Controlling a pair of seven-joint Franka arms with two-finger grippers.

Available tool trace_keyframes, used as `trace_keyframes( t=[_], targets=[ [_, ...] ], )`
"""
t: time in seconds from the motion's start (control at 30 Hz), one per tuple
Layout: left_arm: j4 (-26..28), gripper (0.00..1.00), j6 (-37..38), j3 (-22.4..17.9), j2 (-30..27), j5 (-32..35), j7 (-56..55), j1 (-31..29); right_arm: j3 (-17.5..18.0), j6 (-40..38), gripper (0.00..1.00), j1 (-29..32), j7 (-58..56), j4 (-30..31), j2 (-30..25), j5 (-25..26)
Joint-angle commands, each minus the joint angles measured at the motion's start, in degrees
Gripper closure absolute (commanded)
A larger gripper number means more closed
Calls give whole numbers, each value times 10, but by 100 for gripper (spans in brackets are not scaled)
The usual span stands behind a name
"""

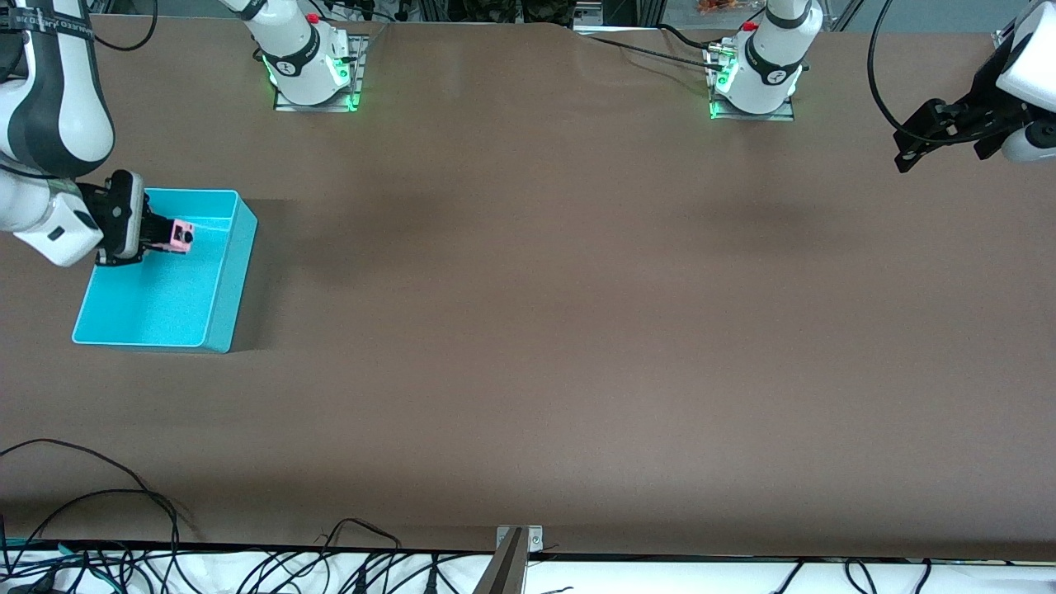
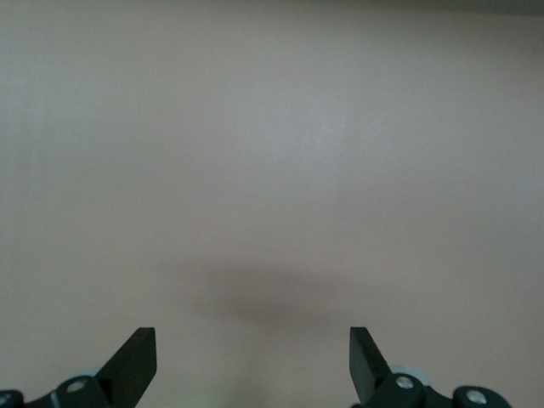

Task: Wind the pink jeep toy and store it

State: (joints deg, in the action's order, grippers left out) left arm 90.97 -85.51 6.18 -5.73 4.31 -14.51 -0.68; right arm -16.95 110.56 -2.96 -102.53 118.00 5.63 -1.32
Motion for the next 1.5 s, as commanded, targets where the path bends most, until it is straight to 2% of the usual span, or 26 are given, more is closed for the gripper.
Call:
trace_keyframes(
  t=[0.0, 0.1, 0.4, 0.53, 0.63, 0.8, 0.97, 1.07, 1.13, 1.27, 1.34, 1.47],
  targets=[
    [-45, 0, 10, 1, 29, -6, -6, -5, -41, 90, 98, -3, -81, 106, -33, -3],
    [-47, 0, 9, 1, 34, -7, -3, -5, -59, 131, 98, -3, -94, 131, -25, -3],
    [-45, 0, -4, -2, 66, -7, -5, -18, -67, 197, 98, 8, -120, 140, 43, -5],
    [-45, 0, -5, -4, 66, -53, -8, -35, -67, 215, 98, 13, -120, 140, 66, -9],
    [-45, 0, -4, -10, 63, -78, -9, -39, -67, 223, 95, 14, -121, 139, 82, -20],
    [-45, 0, -4, -6, 62, -72, -10, -35, -67, 234, 93, 15, -121, 139, 102, -38],
    [-45, 0, -4, -6, 62, -72, -11, -34, -66, 243, 87, 15, -121, 138, 112, -42],
    [-45, 0, -4, -6, 62, -71, -17, -32, -66, 243, 75, 14, -121, 138, 115, -49],
    [-45, 0, -3, -5, 62, -71, -32, -30, -65, 244, 62, 14, -121, 137, 118, -50],
    [-46, 0, -3, -5, 62, -73, -78, -29, -62, 244, 25, 13, -121, 135, 124, -51],
    [-46, 0, -3, -5, 62, -73, -88, -29, -62, 244, 0, 13, -120, 134, 124, -52],
    [-46, 0, -3, -3, 62, -72, -88, -29, -62, 239, 0, 11, -121, 129, 120, -54]
  ],
)
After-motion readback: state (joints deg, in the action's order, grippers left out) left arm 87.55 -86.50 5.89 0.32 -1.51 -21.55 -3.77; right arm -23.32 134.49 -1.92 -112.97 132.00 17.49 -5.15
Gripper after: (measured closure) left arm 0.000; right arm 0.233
